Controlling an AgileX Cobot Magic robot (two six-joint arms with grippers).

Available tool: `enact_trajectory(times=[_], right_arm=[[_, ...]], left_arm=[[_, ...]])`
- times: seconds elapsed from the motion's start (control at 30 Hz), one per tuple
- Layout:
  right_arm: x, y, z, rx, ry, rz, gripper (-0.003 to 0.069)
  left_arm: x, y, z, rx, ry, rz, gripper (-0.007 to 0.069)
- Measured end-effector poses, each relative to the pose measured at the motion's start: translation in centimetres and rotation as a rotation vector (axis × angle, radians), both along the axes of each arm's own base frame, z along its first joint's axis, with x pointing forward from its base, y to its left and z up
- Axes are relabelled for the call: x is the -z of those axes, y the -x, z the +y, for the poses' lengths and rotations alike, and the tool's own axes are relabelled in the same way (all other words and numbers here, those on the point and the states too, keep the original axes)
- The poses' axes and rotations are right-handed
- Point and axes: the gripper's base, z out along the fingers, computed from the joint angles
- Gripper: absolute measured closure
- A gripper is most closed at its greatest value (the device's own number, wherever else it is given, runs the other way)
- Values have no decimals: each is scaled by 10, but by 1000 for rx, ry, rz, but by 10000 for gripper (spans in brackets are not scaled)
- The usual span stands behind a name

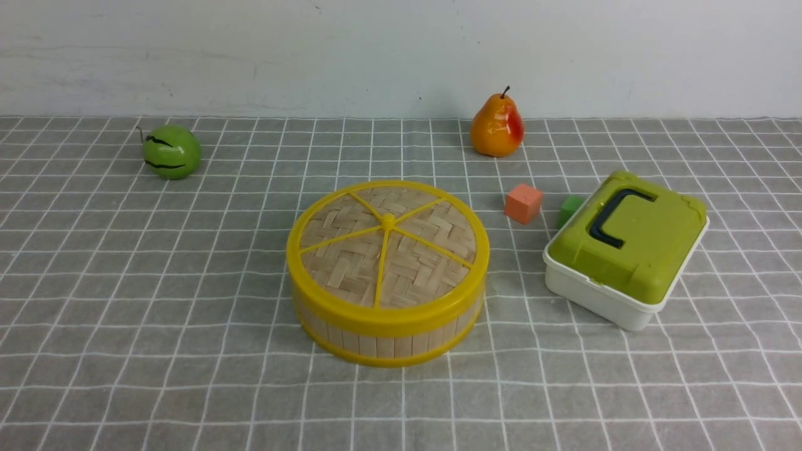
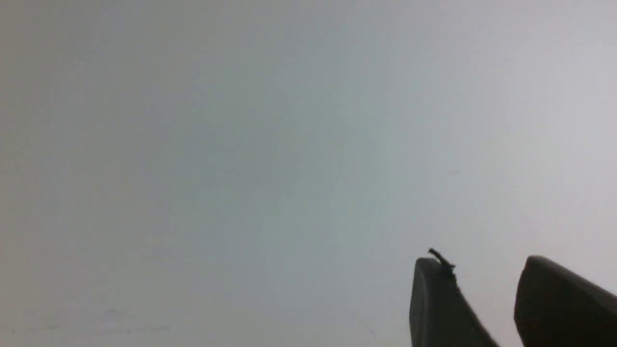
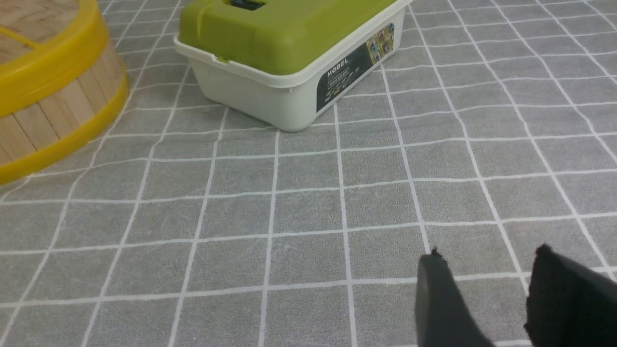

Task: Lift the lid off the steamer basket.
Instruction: Use the left arm to lift the lid of the steamer

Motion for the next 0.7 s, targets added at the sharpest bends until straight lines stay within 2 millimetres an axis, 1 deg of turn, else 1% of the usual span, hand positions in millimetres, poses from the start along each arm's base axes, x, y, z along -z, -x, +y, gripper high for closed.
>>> enact_trajectory(times=[0.07, 0.13, 0.2, 0.23, 0.27, 0.3, 0.33, 0.37, 0.4, 0.43, 0.47, 0.5, 0.53, 0.6, 0.63, 0.7], right_arm=[[0, 0, 0, 0, 0, 0, 419], [0, 0, 0, 0, 0, 0, 419], [0, 0, 0, 0, 0, 0, 419], [0, 0, 0, 0, 0, 0, 419], [0, 0, 0, 0, 0, 0, 419], [0, 0, 0, 0, 0, 0, 419], [0, 0, 0, 0, 0, 0, 419], [0, 0, 0, 0, 0, 0, 419], [0, 0, 0, 0, 0, 0, 419], [0, 0, 0, 0, 0, 0, 419], [0, 0, 0, 0, 0, 0, 419], [0, 0, 0, 0, 0, 0, 419], [0, 0, 0, 0, 0, 0, 419], [0, 0, 0, 0, 0, 0, 419], [0, 0, 0, 0, 0, 0, 419], [0, 0, 0, 0, 0, 0, 419]], left_arm=[[-2, 2, 1, 11, 23, -32, 386], [-5, 4, 2, 38, 84, -59, 386], [-11, 6, 6, 57, 174, -75, 404], [-11, 6, 6, 57, 174, -75, 407], [-24, 9, 11, 66, 256, -85, 454], [-37, 13, 14, 65, 290, -101, 487], [-41, 13, 15, 65, 315, -94, 505], [-60, 20, 18, 50, 337, -101, 577], [-71, 25, 19, 35, 330, -104, 620], [-84, 30, 20, 10, 307, -108, 637], [-101, 36, 21, -33, 266, -115, 637], [-108, 38, 21, -52, 250, -117, 637], [-120, 40, 23, -87, 228, -127, 637], [-138, 36, 25, -133, 227, -127, 637], [-139, 33, 25, -135, 227, -117, 637], [-161, 24, 26, -126, 272, -90, 637]])
